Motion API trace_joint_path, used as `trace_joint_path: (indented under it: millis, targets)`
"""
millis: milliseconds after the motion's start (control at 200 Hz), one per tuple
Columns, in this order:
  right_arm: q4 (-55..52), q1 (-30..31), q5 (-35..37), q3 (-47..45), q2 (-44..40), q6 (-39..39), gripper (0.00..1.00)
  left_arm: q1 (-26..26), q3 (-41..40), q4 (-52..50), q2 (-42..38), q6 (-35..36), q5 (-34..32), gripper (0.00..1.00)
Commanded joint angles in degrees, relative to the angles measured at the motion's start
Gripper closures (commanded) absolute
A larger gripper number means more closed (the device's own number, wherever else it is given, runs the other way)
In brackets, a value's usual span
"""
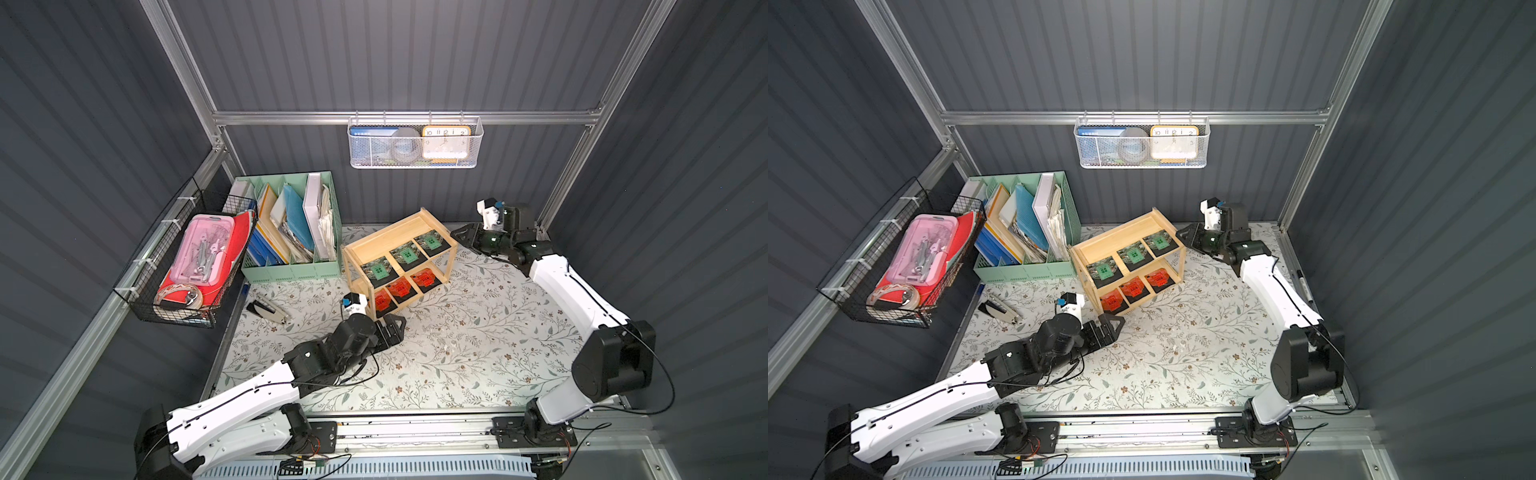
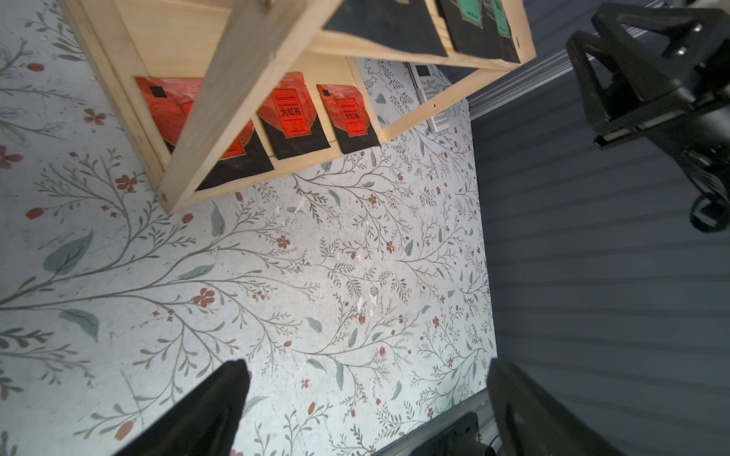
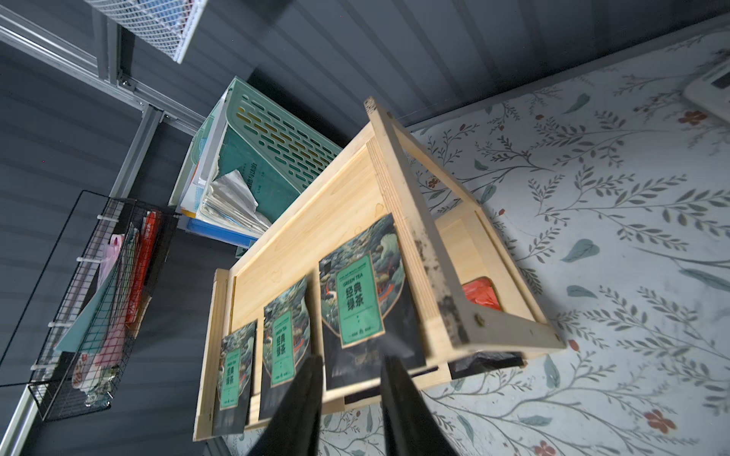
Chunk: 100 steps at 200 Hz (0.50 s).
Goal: Place the tea bags on the shelf by color
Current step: Reset both arms
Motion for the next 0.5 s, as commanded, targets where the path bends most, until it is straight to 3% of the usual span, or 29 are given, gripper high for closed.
trace_joint_path:
  millis: [0,130,250,495]
  targets:
    - [-4.5,-0.4,1.3,-3.2,-4.3,-2.7,0.65,-0.1,-0.8,-3.8,-2.3,-0.3,-2.0,0.00]
    - [-7.7,-0.6,2.5,-7.6,-10.0,-4.1,0.54,-0.1,-1.2,-6.4,-5.2,-0.8,-4.0,0.00]
    - [-9.9,-0.6,3.5,-12.3,-15.1,-4.6,0.02,-0.2,-1.3,-10.1,-6.9,-2.4,-7.8,0.00]
    - [-15.4,-0.6,4.8,-21.0,-26.4,-6.5,0.01,-0.1,-0.5,-14.6,-8.1,-2.5,-13.4,0.00]
